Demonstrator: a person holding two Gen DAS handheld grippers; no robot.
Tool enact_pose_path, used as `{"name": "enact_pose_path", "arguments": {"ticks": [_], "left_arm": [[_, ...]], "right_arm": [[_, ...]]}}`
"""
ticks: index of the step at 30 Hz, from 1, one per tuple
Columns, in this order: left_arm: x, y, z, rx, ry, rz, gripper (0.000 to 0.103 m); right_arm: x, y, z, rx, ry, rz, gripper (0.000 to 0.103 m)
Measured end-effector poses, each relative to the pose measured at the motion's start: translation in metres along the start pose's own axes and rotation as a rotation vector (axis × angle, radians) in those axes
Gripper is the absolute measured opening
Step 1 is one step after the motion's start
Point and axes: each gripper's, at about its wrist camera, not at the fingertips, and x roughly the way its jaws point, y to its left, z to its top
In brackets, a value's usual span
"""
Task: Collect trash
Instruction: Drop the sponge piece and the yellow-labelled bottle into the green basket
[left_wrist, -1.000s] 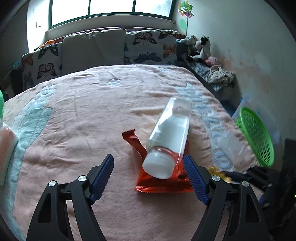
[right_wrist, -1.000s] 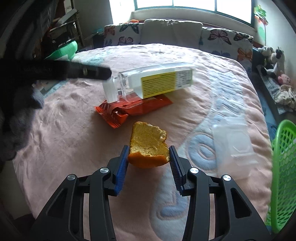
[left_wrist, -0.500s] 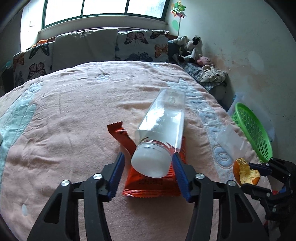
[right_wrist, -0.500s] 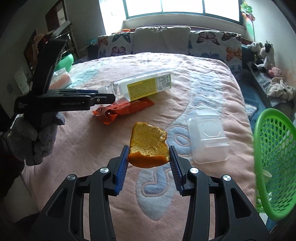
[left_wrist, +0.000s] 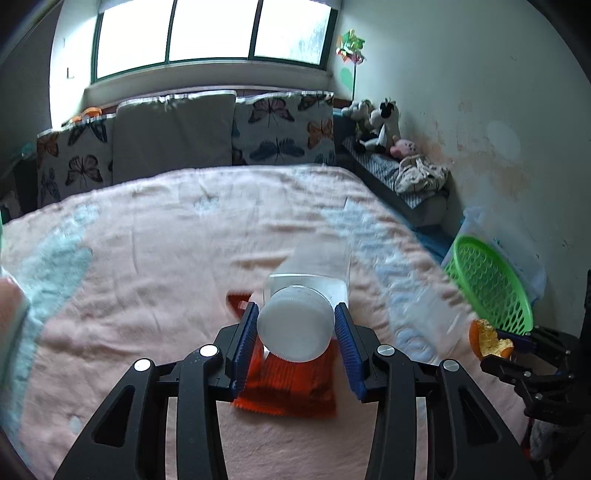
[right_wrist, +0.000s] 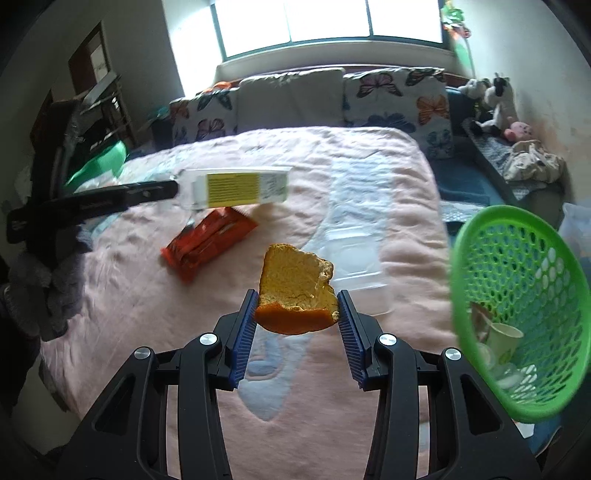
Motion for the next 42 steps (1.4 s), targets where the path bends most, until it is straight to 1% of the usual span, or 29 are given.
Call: {"name": "enact_pose_path", "arguments": {"ticks": [6, 8, 13, 18, 23, 26, 28, 29, 34, 37, 40, 42], "left_arm": [[-0.012, -0.025, 0.041, 0.047, -0.035, 0.032, 0.041], [-0.01, -0.034, 0.055, 0.057, -0.027, 0.038, 0.041], [-0.009, -0.049, 0.077, 0.068, -0.004, 0.035, 0.04], [-0.019, -0.066, 0.091, 0.089, 0.003, 0.009, 0.04], [-0.026, -0.088, 0.102, 0.094, -0.003, -0.041, 0.04], [-0.028, -0.109, 0.107, 0.123, -0.017, -0.069, 0.04], [-0.028, -0.124, 0.11, 0.137, -0.022, -0.092, 0.04], [-0.028, -0.133, 0.111, 0.144, -0.024, -0.106, 0.04], [-0.02, -0.178, 0.117, 0.179, -0.027, -0.168, 0.04], [-0.011, -0.206, 0.119, 0.196, -0.02, -0.213, 0.04], [0.002, -0.242, 0.113, 0.249, -0.016, -0.224, 0.04], [0.012, -0.26, 0.108, 0.27, 0.005, -0.24, 0.04]], "right_arm": [[-0.021, -0.034, 0.005, 0.065, -0.046, -0.049, 0.044], [-0.026, -0.046, 0.005, 0.084, -0.055, -0.068, 0.044], [-0.037, -0.087, 0.0, 0.141, -0.064, -0.131, 0.044], [-0.037, -0.138, -0.016, 0.224, -0.037, -0.2, 0.044], [-0.031, -0.174, -0.032, 0.301, 0.0, -0.225, 0.046], [-0.029, -0.184, -0.037, 0.326, 0.01, -0.227, 0.047], [-0.03, -0.189, -0.04, 0.338, 0.007, -0.229, 0.05], [-0.031, -0.19, -0.041, 0.341, 0.003, -0.231, 0.053], [-0.044, -0.193, -0.046, 0.339, -0.021, -0.245, 0.058], [-0.055, -0.193, -0.049, 0.33, -0.043, -0.256, 0.059], [-0.067, -0.195, -0.055, 0.331, -0.066, -0.263, 0.059], [-0.075, -0.198, -0.059, 0.338, -0.077, -0.261, 0.06]]}}
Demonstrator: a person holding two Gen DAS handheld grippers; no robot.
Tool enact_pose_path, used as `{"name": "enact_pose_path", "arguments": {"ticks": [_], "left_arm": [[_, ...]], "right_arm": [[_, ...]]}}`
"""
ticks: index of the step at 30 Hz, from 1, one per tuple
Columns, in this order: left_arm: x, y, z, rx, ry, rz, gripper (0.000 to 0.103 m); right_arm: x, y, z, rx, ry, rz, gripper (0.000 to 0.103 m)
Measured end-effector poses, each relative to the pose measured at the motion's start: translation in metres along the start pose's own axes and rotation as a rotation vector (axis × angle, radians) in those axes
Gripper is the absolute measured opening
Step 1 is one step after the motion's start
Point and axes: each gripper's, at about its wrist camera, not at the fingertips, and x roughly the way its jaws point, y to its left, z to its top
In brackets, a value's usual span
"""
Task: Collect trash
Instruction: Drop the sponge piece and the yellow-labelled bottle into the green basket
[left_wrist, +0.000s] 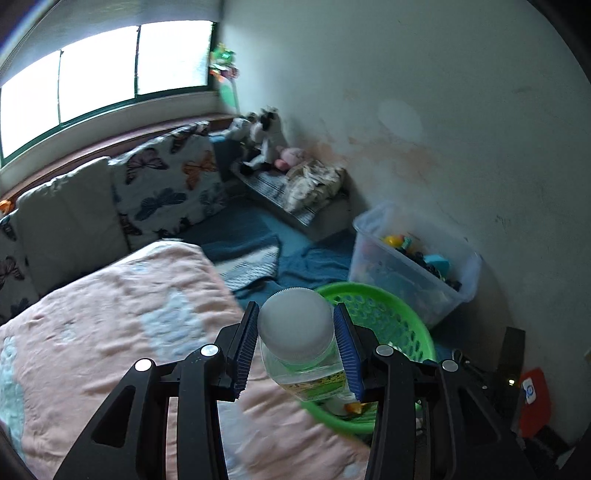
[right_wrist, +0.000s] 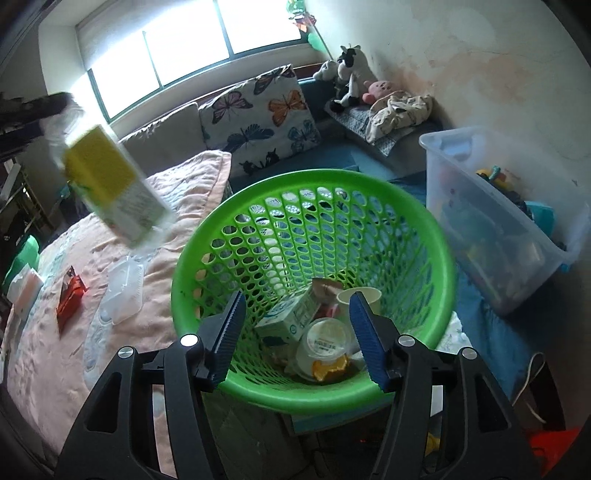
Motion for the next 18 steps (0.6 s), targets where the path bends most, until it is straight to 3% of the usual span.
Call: {"name": "enact_pose_path", "arguments": {"ticks": [4, 18], "left_arm": [[0.031, -0.021, -0.006, 0.015, 0.042, -0.024, 0.04], [0.127, -0.061, -0.056, 0.051, 0.24, -0.043, 0.041]], "right_arm": [[-0.01, -0.008, -0.004, 0.006, -0.021, -0.015, 0.068], [-0.022, -0.033, -0.019, 0.057, -0.025, -0.024, 0.07]]}}
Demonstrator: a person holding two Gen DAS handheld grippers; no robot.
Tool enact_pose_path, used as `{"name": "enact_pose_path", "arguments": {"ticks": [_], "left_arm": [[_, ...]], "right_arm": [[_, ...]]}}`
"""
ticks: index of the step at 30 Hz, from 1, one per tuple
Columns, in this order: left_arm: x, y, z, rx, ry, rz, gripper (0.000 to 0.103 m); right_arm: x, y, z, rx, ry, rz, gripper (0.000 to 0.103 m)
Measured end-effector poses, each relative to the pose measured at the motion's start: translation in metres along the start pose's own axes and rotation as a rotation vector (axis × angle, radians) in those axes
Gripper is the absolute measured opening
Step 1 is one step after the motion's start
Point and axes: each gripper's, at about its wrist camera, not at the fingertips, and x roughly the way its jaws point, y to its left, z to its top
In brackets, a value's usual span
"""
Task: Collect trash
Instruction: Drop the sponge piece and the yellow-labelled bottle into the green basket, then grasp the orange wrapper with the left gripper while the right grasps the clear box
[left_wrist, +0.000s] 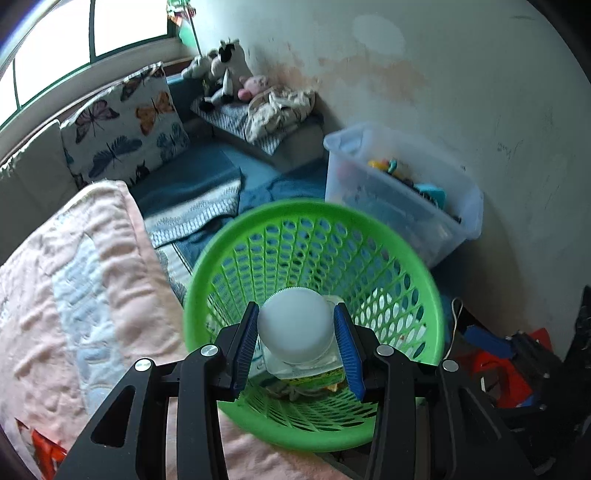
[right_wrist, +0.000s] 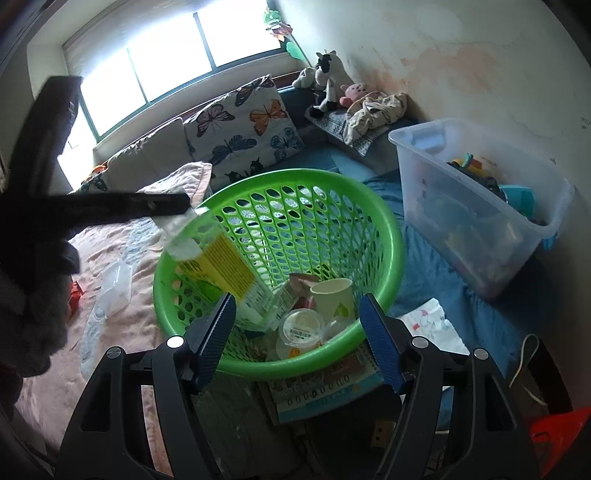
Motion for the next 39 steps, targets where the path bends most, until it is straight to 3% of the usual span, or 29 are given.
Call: {"name": "enact_pose_path", "arguments": {"ticks": [4, 7, 13, 15, 19, 29, 39], "left_arm": [[0.011, -0.002, -0.007, -0.01, 0.031, -0.023, 0.044], [0.008, 0.0, -0.01, -0.015, 0.026, -0.026, 0.052], [-0.017, 0.013, -0.021, -0.038, -0.011, -0.014, 0.053], [-0.032, 0.021, -0.029, -0.052, -0.031, -0.006, 0.053], [-0.059, 0.04, -0.045, -0.093, -0.067, 0.017, 0.053], [-0.113, 0.098, -0.095, -0.167, -0.124, 0.145, 0.061], [-0.153, 0.16, -0.141, -0.268, -0.148, 0.243, 0.061]], "right_arm": [[-0.001, 0.0, -0.001, 0.002, -0.001, 0.003, 0.07], [-0.002, 0.001, -0.001, 0.0, -0.001, 0.005, 0.071], [-0.007, 0.014, -0.002, -0.02, -0.004, 0.023, 0.072], [-0.01, 0.021, -0.002, -0.035, -0.009, 0.034, 0.078], [-0.011, 0.041, -0.002, -0.075, -0.008, 0.057, 0.079], [-0.001, 0.108, -0.001, -0.182, 0.025, 0.141, 0.081], [0.028, 0.179, -0.005, -0.312, 0.099, 0.233, 0.081]]}}
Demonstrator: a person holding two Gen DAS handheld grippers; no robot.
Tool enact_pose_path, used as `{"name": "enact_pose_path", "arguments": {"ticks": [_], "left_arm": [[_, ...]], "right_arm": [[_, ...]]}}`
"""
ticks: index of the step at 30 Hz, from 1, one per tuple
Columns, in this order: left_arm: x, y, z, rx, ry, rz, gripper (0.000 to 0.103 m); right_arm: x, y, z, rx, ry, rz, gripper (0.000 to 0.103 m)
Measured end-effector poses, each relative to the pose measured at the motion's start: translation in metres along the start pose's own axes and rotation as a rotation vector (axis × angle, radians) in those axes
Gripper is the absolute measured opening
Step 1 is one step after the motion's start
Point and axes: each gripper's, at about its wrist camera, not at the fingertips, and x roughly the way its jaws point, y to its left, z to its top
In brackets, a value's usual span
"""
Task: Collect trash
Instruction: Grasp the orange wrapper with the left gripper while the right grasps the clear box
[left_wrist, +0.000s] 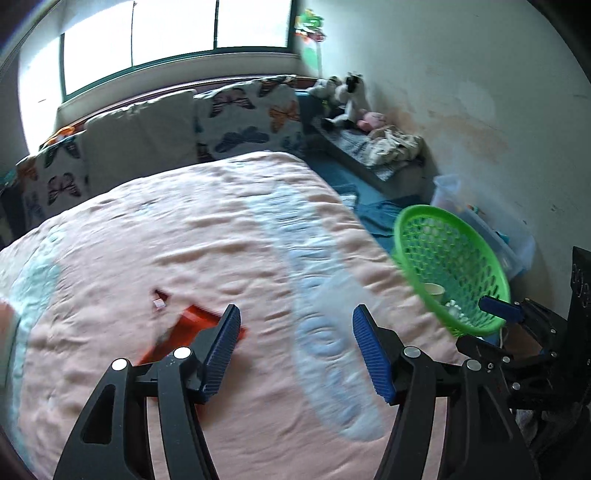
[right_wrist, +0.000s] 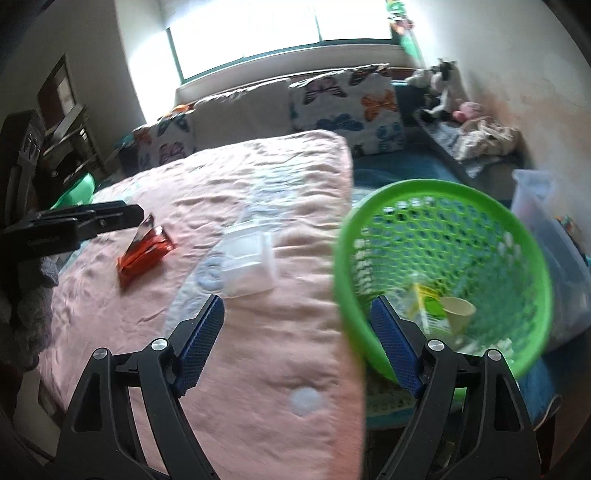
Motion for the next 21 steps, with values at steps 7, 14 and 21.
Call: {"name": "enact_pose_path", "arguments": {"ticks": [7, 14, 21], "left_arm": [[-0.01, 0.043, -0.017, -0.038, 0.001, 0.061, 0.062], [-0.01, 0.077, -0.038, -0.067, 0.027, 0.096, 0.062], [-0.007, 0.093, -0.052, -0.042, 0.046, 0.123, 0.072]], "right_arm": [[0.031, 0.027, 0.01, -0.067, 0.04, 0.023, 0.081], [0.065, 0.038, 0.018, -0.105, 0.078, 0.022, 0.079], [0.092, 0.039, 0.021, -0.123, 0.116, 0.009, 0.073]]}}
